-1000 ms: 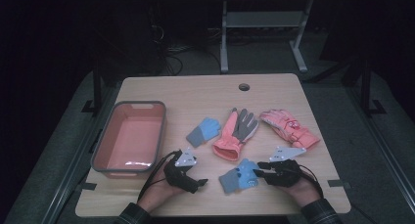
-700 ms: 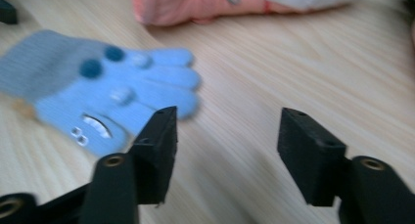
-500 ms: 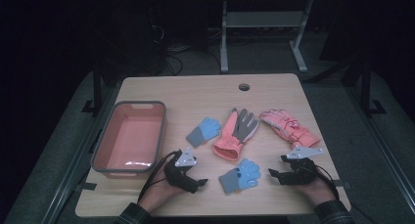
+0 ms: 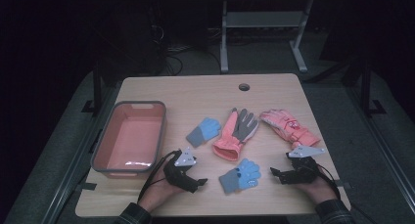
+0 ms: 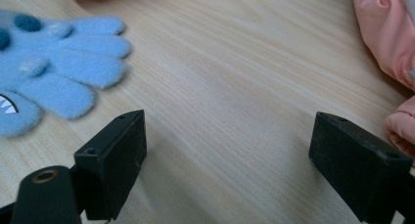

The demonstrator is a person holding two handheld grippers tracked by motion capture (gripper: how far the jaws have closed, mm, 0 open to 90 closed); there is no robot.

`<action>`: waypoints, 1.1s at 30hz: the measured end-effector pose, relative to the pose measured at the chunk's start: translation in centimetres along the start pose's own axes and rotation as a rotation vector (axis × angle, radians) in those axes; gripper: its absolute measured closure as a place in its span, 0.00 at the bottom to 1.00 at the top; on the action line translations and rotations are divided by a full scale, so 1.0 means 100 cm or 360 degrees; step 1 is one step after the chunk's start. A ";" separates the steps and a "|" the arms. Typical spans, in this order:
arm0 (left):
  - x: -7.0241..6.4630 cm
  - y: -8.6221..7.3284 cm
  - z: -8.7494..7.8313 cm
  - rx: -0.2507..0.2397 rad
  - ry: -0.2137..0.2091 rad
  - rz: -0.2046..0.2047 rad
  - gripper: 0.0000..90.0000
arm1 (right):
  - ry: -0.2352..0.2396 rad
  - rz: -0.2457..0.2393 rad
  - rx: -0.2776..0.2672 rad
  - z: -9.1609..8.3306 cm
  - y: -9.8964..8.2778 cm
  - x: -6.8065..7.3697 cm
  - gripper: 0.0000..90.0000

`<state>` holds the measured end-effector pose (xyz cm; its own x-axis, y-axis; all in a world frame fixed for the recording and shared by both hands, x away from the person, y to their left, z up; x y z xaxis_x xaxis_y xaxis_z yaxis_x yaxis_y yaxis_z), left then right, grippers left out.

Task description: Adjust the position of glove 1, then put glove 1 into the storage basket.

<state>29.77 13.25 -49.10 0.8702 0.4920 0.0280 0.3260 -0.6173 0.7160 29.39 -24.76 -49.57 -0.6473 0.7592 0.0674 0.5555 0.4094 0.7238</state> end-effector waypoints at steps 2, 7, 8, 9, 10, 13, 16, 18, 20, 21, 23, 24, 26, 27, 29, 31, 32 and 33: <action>0.001 0.001 0.000 0.0015 0.0005 -0.0010 0.15 | 0.0001 0.0000 0.0000 0.000 0.000 0.000 0.15; 0.004 0.004 -0.003 0.0057 0.0001 -0.0044 0.21 | 0.0002 0.0002 0.0002 0.000 0.000 0.000 0.15; 0.005 0.005 -0.003 0.0056 0.0007 -0.0045 0.22 | 0.0001 0.0001 0.0002 0.000 0.000 0.000 0.15; 0.006 0.006 -0.004 0.0055 0.0012 -0.0050 0.22 | 0.0001 0.0002 0.0003 0.000 0.000 0.000 0.15; 0.006 0.007 -0.004 0.0042 0.0006 -0.0059 0.23 | 0.0001 0.0001 0.0003 0.000 0.000 0.000 0.15; 0.007 0.012 -0.007 0.0017 0.0010 -0.0070 0.24 | 0.0002 0.0000 0.0003 0.000 0.000 0.000 0.15; 0.007 0.022 -0.011 -0.0001 0.0000 -0.0094 0.25 | 0.0002 0.0000 0.0003 0.000 0.000 0.000 0.15; 0.006 0.028 -0.013 -0.0006 0.0009 -0.0088 0.26 | 0.0003 0.0000 0.0004 0.000 0.000 0.000 0.14; 0.007 0.032 -0.013 -0.0004 0.0005 -0.0091 0.26 | 0.0004 0.0000 0.0004 0.000 0.000 0.000 0.14; 0.008 0.034 -0.014 -0.0001 0.0013 -0.0093 0.26 | 0.0003 0.0000 0.0004 0.000 0.000 0.000 0.14; 0.011 0.040 -0.015 -0.0020 0.0019 -0.0114 0.29 | 0.0005 -0.0002 0.0004 0.000 0.000 0.000 0.14; 0.012 0.042 -0.015 -0.0022 0.0023 -0.0121 0.29 | 0.0005 -0.0002 0.0004 0.000 0.000 0.000 0.14; 0.015 0.048 -0.015 -0.0023 0.0037 -0.0112 0.29 | 0.0006 -0.0002 0.0004 0.000 0.000 0.000 0.14; 0.017 0.052 -0.016 -0.0024 0.0053 -0.0103 0.29 | 0.0006 -0.0003 0.0004 0.000 0.000 0.000 0.14; 0.021 0.058 -0.017 -0.0032 0.0071 -0.0100 0.29 | 0.0007 -0.0003 0.0005 0.000 0.000 0.000 0.14; 0.027 0.065 -0.016 -0.0048 0.0089 -0.0113 0.29 | 0.0008 -0.0002 0.0006 0.000 0.000 0.001 0.14; 0.030 0.068 -0.016 -0.0055 0.0096 -0.0123 0.29 | 0.0008 -0.0004 0.0005 0.000 0.000 0.001 0.14; 0.032 0.071 -0.015 -0.0051 0.0103 -0.0124 0.30 | 0.0008 -0.0006 0.0005 0.000 0.000 0.000 0.14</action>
Point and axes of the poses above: each handheld gripper's, and its own axes: z roughly forward along the jaws, y roughly out of its top, x roughly to its left, the point moved 2 cm from there along z, roughly forward along the jaws, and after that the axes turned 3 degrees about y, right-handed, at the moved point
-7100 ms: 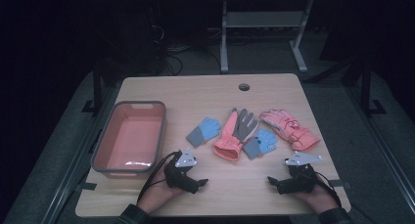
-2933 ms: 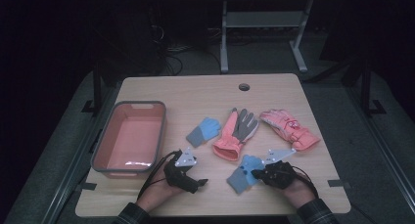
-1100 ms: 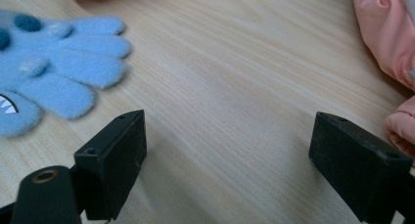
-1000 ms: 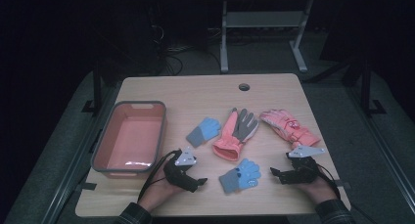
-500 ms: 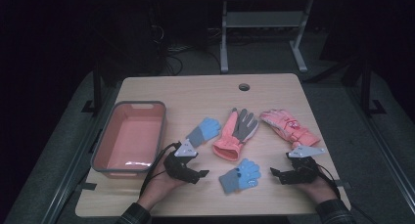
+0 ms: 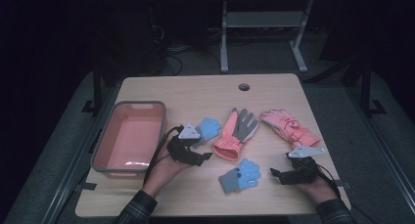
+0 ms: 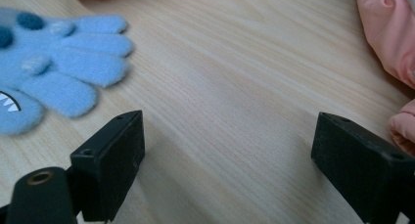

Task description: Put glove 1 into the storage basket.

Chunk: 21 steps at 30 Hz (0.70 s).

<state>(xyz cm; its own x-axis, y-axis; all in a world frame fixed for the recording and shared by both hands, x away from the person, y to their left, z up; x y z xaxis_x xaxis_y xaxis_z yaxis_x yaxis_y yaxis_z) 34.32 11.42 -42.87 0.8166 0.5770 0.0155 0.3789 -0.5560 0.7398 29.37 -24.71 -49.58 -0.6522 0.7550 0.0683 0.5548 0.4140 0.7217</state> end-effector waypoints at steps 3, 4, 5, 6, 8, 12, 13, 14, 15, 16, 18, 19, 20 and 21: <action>0.005 0.009 0.004 0.0005 0.0036 0.0021 0.30 | 0.0002 0.0001 -0.0002 0.000 0.000 0.000 0.14; 0.007 0.011 0.006 0.0002 0.0045 0.0026 0.30 | 0.0001 -0.0001 0.0000 0.000 0.000 0.000 0.14; 0.008 0.013 0.007 0.0004 0.0049 0.0024 0.30 | 0.0000 -0.0002 0.0000 0.000 0.000 0.000 0.14; 0.012 0.016 0.010 0.0008 0.0053 0.0024 0.31 | 0.0001 -0.0001 0.0000 0.000 0.000 0.000 0.14; 0.016 0.019 0.013 0.0019 0.0084 0.0037 0.34 | 0.0001 0.0000 0.0000 0.000 0.000 0.000 0.14; 0.028 0.025 0.021 0.0023 0.0142 0.0011 0.38 | 0.0002 0.0003 -0.0002 0.000 0.000 0.000 0.14; 0.031 0.026 0.023 0.0012 0.0134 -0.0015 0.39 | 0.0001 -0.0001 0.0000 0.000 0.000 0.000 0.14; 0.033 0.028 0.023 0.0010 0.0128 -0.0020 0.39 | 0.0001 0.0000 0.0001 0.000 0.000 0.000 0.14; 0.035 0.029 0.025 0.0012 0.0149 -0.0010 0.41 | 0.0002 0.0003 -0.0001 0.000 0.000 0.000 0.14; 0.037 0.030 0.027 0.0016 0.0169 -0.0004 0.42 | 0.0001 -0.0001 0.0000 0.000 0.000 0.000 0.14; 0.042 0.032 0.031 0.0028 0.0179 -0.0009 0.43 | 0.0002 0.0006 0.0000 0.000 0.000 0.000 0.14; 0.044 0.033 0.033 0.0025 0.0187 -0.0032 0.44 | 0.0001 0.0002 0.0000 0.000 0.000 0.000 0.14; 0.047 0.033 0.036 0.0036 0.0194 -0.0034 0.44 | 0.0001 0.0001 0.0000 0.000 0.000 0.000 0.14; 0.049 0.032 0.038 0.0050 0.0201 -0.0040 0.45 | 0.0002 0.0004 0.0000 0.000 0.000 0.000 0.14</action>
Point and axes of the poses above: each handheld gripper's, and its own axes: z roughly forward along the jaws, y roughly out of its top, x roughly to its left, the point moved 2 cm from there along z, roughly forward along the jaws, and after that the axes turned 3 degrees about y, right-handed, at the moved point
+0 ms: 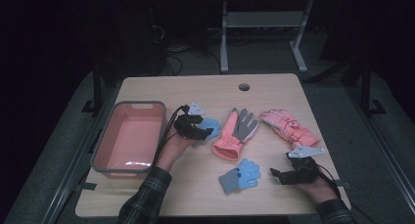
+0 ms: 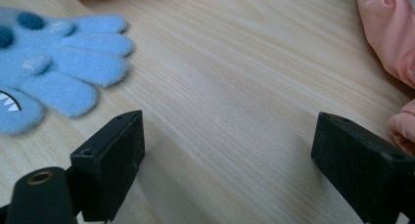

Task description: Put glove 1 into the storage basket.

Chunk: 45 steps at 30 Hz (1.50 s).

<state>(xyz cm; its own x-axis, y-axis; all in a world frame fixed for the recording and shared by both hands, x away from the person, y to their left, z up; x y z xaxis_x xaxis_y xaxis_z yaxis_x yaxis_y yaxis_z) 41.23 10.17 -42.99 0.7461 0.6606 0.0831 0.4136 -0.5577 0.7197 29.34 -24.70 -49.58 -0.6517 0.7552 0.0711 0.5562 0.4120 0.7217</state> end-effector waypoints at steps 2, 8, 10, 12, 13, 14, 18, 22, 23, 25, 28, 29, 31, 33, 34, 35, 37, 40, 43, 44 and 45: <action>0.003 -0.001 0.006 0.0024 0.0010 -0.0015 0.45 | -0.0001 -0.0003 0.0001 0.000 0.000 0.000 0.14; 0.007 -0.010 0.024 0.0091 0.0014 -0.0063 0.43 | -0.0001 -0.0002 0.0001 0.000 0.000 0.000 0.14; 0.009 -0.012 0.028 0.0094 0.0016 -0.0063 0.42 | -0.0001 -0.0003 0.0002 0.000 0.000 0.000 0.14; 0.009 -0.013 0.030 0.0101 0.0013 -0.0058 0.41 | -0.0001 -0.0001 0.0001 0.000 0.000 0.000 0.14; 0.010 -0.014 0.031 0.0107 0.0008 -0.0058 0.40 | -0.0001 0.0000 0.0002 0.000 0.000 0.000 0.14; 0.010 -0.015 0.033 0.0116 0.0010 -0.0055 0.40 | -0.0001 -0.0003 0.0001 0.000 0.000 0.000 0.14; 0.011 -0.020 0.037 0.0130 0.0004 -0.0057 0.37 | -0.0001 -0.0004 0.0001 0.000 0.000 0.000 0.14; 0.011 -0.025 0.042 0.0162 -0.0001 -0.0045 0.35 | -0.0001 -0.0004 0.0001 0.000 0.000 0.000 0.14; 0.011 -0.026 0.043 0.0152 0.0004 -0.0050 0.35 | -0.0001 -0.0002 0.0001 0.000 0.000 0.000 0.14; 0.011 -0.028 0.044 0.0149 0.0000 -0.0061 0.35 | -0.0001 0.0000 0.0002 0.000 0.000 0.000 0.14; 0.011 -0.030 0.044 0.0129 -0.0013 -0.0080 0.36 | -0.0001 -0.0003 0.0001 0.000 0.000 0.000 0.14; 0.012 -0.030 0.044 0.0133 -0.0012 -0.0067 0.38 | -0.0001 -0.0003 0.0001 0.000 0.000 0.000 0.14; 0.013 -0.031 0.043 0.0141 -0.0015 -0.0067 0.43 | -0.0001 -0.0003 0.0001 0.000 0.000 0.000 0.14; 0.013 -0.030 0.042 0.0142 -0.0021 -0.0050 0.50 | -0.0001 -0.0004 0.0001 0.000 0.000 0.000 0.14; 0.012 -0.030 0.042 0.0143 -0.0027 -0.0059 0.53 | -0.0001 -0.0004 0.0000 0.000 0.000 0.000 0.14; 0.012 -0.030 0.041 0.0142 -0.0031 -0.0049 0.58 | -0.0001 -0.0004 0.0001 0.000 0.000 0.000 0.14; 0.011 -0.030 0.041 0.0146 -0.0043 -0.0057 0.68 | -0.0001 -0.0004 0.0000 0.000 0.000 0.000 0.14; 0.011 -0.029 0.040 0.0167 -0.0071 -0.0085 0.81 | -0.0002 -0.0003 0.0001 0.000 0.000 0.000 0.14; 0.011 -0.028 0.039 0.0184 -0.0064 -0.0117 0.87 | -0.0001 -0.0003 0.0001 0.000 0.000 0.000 0.14; 0.011 -0.027 0.039 0.0185 -0.0070 -0.0154 0.87 | -0.0001 -0.0002 0.0001 0.000 0.000 0.000 0.14; 0.012 -0.027 0.038 0.0188 -0.0074 -0.0165 0.88 | -0.0001 -0.0002 0.0001 0.000 0.000 0.000 0.14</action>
Point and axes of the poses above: each handheld gripper's, and its own axes: z roughly forward along the jaws, y roughly out of its top, x roughly to its left, the point moved 2 cm from there along z, roughly forward along the jaws, and after that the axes turned 3 degrees about y, right-handed, at the moved point
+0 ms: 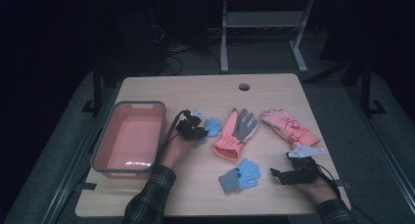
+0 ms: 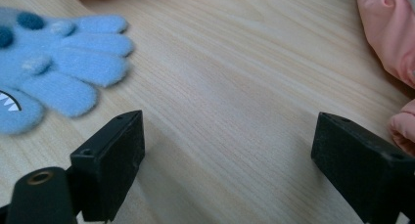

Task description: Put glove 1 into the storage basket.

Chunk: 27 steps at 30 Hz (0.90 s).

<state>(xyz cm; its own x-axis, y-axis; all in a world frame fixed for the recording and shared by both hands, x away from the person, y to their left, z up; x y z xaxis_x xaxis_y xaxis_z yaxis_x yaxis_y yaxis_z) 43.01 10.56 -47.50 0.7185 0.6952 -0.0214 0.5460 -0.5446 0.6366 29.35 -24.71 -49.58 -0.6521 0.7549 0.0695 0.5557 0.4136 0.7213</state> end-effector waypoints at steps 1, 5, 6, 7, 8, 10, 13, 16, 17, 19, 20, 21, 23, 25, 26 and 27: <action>0.000 0.000 -0.001 0.0000 0.0003 -0.0014 0.88 | 0.0000 0.0001 0.0000 0.000 0.000 0.000 0.14; 0.002 0.002 -0.006 -0.0027 -0.0013 -0.0060 0.89 | -0.0001 0.0001 0.0000 0.000 0.000 0.000 0.14; 0.003 0.003 -0.008 -0.0035 -0.0029 -0.0074 0.89 | -0.0001 0.0003 0.0000 0.000 0.000 0.000 0.14; 0.003 0.004 -0.010 -0.0048 -0.0035 -0.0087 0.89 | -0.0001 0.0002 0.0000 0.000 0.000 0.000 0.14; 0.003 0.005 -0.011 -0.0050 -0.0037 -0.0092 0.89 | -0.0001 0.0002 0.0000 0.000 0.000 0.000 0.14; 0.001 0.007 -0.015 -0.0053 -0.0053 -0.0103 0.89 | -0.0001 0.0002 0.0000 0.000 0.000 0.000 0.14; 0.000 0.011 -0.023 -0.0074 -0.0071 -0.0128 0.89 | -0.0001 0.0000 -0.0001 0.000 0.000 0.000 0.14; -0.001 0.015 -0.032 -0.0083 -0.0100 -0.0130 0.89 | -0.0001 -0.0003 -0.0001 0.000 0.000 0.000 0.14; -0.002 0.016 -0.034 -0.0093 -0.0109 -0.0135 0.89 | -0.0001 0.0001 0.0000 0.000 0.000 0.000 0.14; -0.003 0.017 -0.040 -0.0110 -0.0142 -0.0144 0.89 | -0.0002 0.0001 0.0001 0.000 0.000 0.000 0.14; -0.004 0.018 -0.041 -0.0107 -0.0148 -0.0143 0.89 | 0.0000 0.0005 0.0001 0.000 0.000 0.000 0.14; -0.005 0.018 -0.044 -0.0104 -0.0167 -0.0135 0.89 | 0.0000 0.0001 0.0001 0.000 0.000 0.000 0.14; -0.008 0.019 -0.048 -0.0106 -0.0180 -0.0126 0.89 | 0.0000 -0.0002 0.0000 0.000 0.000 0.000 0.14; -0.011 0.019 -0.052 -0.0117 -0.0203 -0.0120 0.89 | -0.0001 -0.0005 -0.0002 0.000 0.000 0.000 0.14; -0.012 0.019 -0.055 -0.0112 -0.0213 -0.0105 0.89 | -0.0001 -0.0004 -0.0001 0.000 0.000 0.000 0.14; -0.014 0.019 -0.056 -0.0120 -0.0220 -0.0104 0.89 | -0.0001 -0.0003 -0.0001 0.000 0.000 0.000 0.14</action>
<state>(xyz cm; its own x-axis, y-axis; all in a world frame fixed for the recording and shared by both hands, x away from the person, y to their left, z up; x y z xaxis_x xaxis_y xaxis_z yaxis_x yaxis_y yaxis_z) 40.63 11.18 -41.91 0.7376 0.6542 -0.1672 0.5636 -0.4600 0.6861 29.36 -24.72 -49.59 -0.6528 0.7545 0.0674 0.5539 0.4147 0.7220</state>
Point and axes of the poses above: each handheld gripper's, and its own axes: z roughly forward along the jaws, y roughly out of its top, x roughly to its left, the point moved 2 cm from there along z, roughly forward along the jaws, and after that the axes turned 3 degrees about y, right-handed, at the moved point
